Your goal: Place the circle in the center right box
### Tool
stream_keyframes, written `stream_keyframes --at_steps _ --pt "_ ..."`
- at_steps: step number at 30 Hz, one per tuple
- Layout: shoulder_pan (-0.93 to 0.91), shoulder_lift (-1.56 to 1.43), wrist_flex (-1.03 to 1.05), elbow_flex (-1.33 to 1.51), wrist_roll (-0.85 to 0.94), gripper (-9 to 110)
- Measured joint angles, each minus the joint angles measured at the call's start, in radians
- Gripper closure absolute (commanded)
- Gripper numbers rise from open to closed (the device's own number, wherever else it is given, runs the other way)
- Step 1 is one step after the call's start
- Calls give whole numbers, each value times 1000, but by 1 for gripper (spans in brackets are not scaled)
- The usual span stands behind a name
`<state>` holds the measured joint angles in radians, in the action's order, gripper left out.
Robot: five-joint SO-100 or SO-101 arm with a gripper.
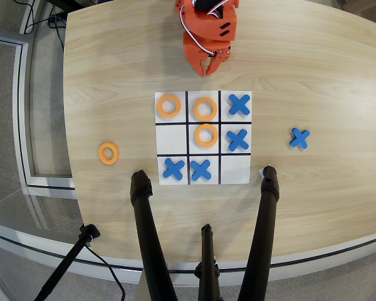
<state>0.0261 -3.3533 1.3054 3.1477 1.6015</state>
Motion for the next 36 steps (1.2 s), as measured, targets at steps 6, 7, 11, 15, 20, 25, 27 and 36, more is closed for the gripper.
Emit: stream_keyframes --at_steps 6,7,11,15,20,25,27,36 --pt "20 49 26 -9 -31 98" --pt "20 49 26 -9 -31 98" --pt "20 60 26 -20 -31 94" --pt "18 104 31 -55 -37 88" --pt "-21 224 32 -196 -51 88" --pt "-75 426 15 -433 -107 88" --pt "-89 534 -15 -545 -144 88" --pt "-259 1071 -238 -940 -206 88"
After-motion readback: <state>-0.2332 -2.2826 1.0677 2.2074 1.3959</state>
